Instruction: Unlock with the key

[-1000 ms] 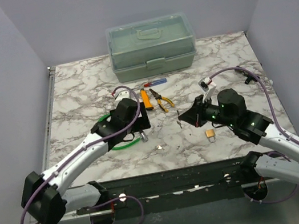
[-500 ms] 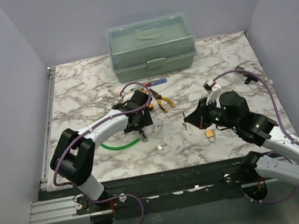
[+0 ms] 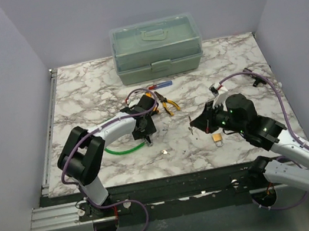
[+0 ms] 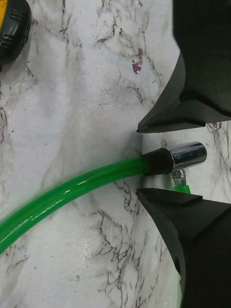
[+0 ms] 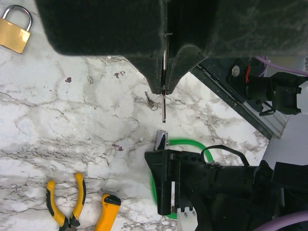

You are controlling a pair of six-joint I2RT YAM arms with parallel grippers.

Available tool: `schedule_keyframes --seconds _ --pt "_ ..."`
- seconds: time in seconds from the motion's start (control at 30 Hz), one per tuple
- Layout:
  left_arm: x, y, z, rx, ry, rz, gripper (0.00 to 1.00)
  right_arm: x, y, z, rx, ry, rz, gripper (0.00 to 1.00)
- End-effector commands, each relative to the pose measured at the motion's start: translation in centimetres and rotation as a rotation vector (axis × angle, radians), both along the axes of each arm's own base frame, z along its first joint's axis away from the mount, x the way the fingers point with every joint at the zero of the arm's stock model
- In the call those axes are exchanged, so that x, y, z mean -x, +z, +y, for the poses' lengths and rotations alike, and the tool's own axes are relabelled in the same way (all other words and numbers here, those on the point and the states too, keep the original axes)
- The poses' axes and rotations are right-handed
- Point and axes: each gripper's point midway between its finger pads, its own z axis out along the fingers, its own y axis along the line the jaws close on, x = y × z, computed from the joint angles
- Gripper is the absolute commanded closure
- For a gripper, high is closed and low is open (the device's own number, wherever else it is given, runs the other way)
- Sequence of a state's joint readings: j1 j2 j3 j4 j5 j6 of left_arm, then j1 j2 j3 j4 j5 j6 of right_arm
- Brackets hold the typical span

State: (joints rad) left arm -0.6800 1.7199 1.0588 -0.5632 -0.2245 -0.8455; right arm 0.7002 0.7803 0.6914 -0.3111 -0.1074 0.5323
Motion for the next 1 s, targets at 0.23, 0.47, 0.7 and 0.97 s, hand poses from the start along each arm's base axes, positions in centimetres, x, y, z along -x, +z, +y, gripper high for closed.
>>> schedule_keyframes --seconds 0.23,0.47,0.7,0.97 --pt "0.9 -1.8 -1.0 0.069 -0.002 0.032 0.98 0.3 -1.1 0.1 0.013 0.006 0.038 0.99" --pt "0.1 0.8 -1.3 0.12 -0.014 -0.056 1.0 0.3 -1.3 1.3 -0.012 0.048 0.051 1.0" --pt "-1.1 5.7 -2.3 0.257 -0.011 -0.186 1.0 0.4 -2.4 3.4 -0.062 0.118 0.112 0.99" --pt "-1.4 8.6 -2.6 0.369 0.003 -0.258 1.0 0.8 -3.9 6.2 -0.158 0.212 0.192 0.99"
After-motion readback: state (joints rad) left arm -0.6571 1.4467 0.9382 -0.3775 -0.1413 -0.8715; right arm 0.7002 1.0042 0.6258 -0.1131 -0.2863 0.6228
